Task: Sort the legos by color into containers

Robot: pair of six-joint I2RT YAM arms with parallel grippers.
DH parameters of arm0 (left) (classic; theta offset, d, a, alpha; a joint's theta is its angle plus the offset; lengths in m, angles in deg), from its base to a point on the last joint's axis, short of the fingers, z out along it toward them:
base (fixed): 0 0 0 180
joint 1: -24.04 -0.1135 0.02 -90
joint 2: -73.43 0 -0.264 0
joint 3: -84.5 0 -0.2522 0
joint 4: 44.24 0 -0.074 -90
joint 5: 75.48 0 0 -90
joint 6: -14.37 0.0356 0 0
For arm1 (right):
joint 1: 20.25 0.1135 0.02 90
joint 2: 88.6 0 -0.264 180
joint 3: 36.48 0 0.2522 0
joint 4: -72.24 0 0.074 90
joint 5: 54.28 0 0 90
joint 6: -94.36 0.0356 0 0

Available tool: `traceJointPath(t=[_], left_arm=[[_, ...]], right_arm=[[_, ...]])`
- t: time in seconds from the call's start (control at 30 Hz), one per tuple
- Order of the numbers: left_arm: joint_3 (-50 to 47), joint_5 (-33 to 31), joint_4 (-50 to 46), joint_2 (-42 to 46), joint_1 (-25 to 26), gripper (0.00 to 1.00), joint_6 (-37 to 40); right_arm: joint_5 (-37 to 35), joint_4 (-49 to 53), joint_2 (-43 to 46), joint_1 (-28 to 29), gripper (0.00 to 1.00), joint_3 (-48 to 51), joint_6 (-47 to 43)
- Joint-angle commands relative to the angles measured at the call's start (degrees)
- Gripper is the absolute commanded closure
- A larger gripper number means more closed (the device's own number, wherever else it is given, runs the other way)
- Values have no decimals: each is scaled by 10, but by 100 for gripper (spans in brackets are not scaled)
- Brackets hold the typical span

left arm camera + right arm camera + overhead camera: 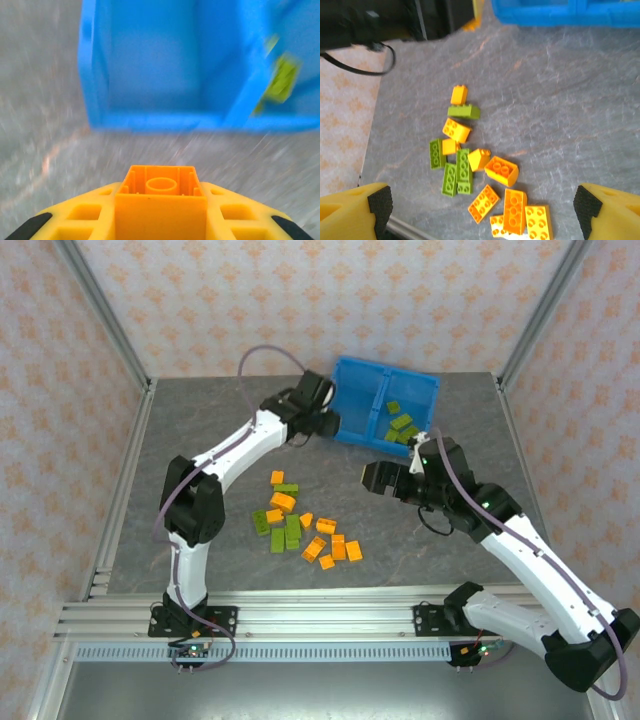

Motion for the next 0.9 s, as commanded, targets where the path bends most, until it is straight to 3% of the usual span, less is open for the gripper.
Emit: traceJointPath(t=[0.0,0.1,0.23,0.4,0.67,0.87], left_arm=[[130,-44,-27,-55,0,72,14],[262,-63,-50,-138,-1,73,35],[367,-72,-39,-224,-1,73,55],[384,-64,21,-284,-1,72,60],[384,-72,22,-327,-1,70,33],[383,-65,16,-334,0,55,25]], right_arm=[[-60,22,0,3,5,-35,12],[-76,33,2,3,5,-47,15],[-83,37,6,3,5,-53,26],[-91,42,12,3,5,-52,33],[-90,55,12,3,5,-53,36],[-90,53,12,3,5,-53,41]])
